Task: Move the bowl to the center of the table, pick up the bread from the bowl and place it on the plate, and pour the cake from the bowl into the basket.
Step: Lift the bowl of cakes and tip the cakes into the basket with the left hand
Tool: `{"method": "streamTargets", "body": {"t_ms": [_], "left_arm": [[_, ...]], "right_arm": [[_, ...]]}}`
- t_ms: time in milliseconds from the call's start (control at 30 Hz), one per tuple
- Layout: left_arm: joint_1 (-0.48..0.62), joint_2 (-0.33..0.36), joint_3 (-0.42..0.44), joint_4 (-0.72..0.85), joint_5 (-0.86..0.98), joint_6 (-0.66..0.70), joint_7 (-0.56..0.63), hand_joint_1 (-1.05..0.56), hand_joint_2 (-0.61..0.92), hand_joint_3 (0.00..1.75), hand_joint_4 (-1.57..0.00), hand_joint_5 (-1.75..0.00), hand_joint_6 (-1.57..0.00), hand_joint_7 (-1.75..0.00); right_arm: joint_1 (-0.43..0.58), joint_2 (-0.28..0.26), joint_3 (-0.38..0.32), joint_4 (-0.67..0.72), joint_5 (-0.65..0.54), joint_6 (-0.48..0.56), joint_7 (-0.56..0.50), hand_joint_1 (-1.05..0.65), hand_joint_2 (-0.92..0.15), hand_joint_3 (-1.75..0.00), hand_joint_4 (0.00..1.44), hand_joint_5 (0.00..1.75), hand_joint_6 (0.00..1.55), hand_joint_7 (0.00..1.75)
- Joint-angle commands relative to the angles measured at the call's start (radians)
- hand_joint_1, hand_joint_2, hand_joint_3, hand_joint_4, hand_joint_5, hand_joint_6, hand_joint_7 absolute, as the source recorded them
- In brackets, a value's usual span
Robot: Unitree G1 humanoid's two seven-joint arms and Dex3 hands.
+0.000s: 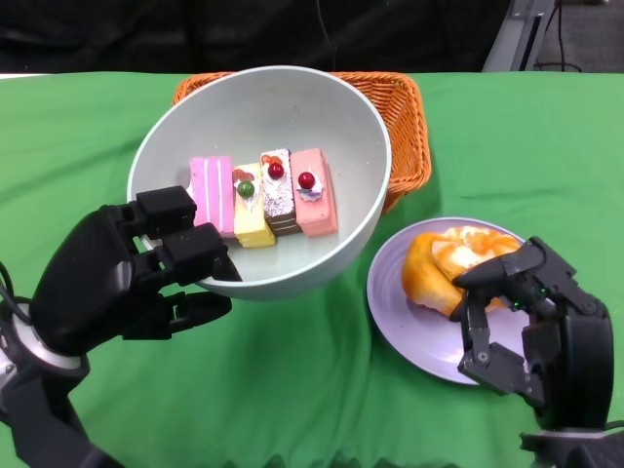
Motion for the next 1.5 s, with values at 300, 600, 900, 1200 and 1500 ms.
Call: {"method": "streamTargets", "body": {"t_ms": [300,600,900,1200,1500], "left_arm": [[-0.146,-0.050,0.019,0.133,-0.026,0.005,0.004,-0.13,0.68,0.79,-0.71,-1.75,-0.71,-1.31],[-0.228,-0.098,0.025,0.240,-0.082,-0.009,-0.061,-0.14,0.70,0.76,-0.69,-1.75,-0.70,-1.32],[-0.339,-0.175,0.057,0.362,-0.222,-0.008,-0.246,-0.15,0.74,0.72,-0.68,-1.75,-0.73,-1.18],[-0.426,-0.293,0.132,0.460,-0.434,0.021,-0.554,-0.15,0.76,0.73,-0.69,-1.75,-0.75,-1.16],[-0.479,-0.375,0.192,0.477,-0.523,0.103,-0.713,-0.21,0.80,0.63,-0.73,-1.75,-0.76,-1.14]], "right_arm": [[0.010,-0.029,0.040,0.031,0.156,-0.050,0.177,0.09,-0.48,-1.30,0.78,1.65,0.67,1.39],[0.040,-0.044,0.065,-0.038,0.227,0.054,0.293,0.07,-0.41,-1.34,0.80,1.68,0.70,1.47],[0.036,-0.041,0.072,-0.011,0.245,0.046,0.353,0.10,-0.39,-1.39,0.81,1.69,0.65,1.54],[0.024,-0.035,0.071,0.042,0.255,0.010,0.407,0.10,-0.36,-1.44,0.83,1.70,0.65,1.53],[0.019,-0.028,0.072,0.072,0.273,0.000,0.450,0.10,-0.36,-1.45,0.83,1.70,0.66,1.51]]}}
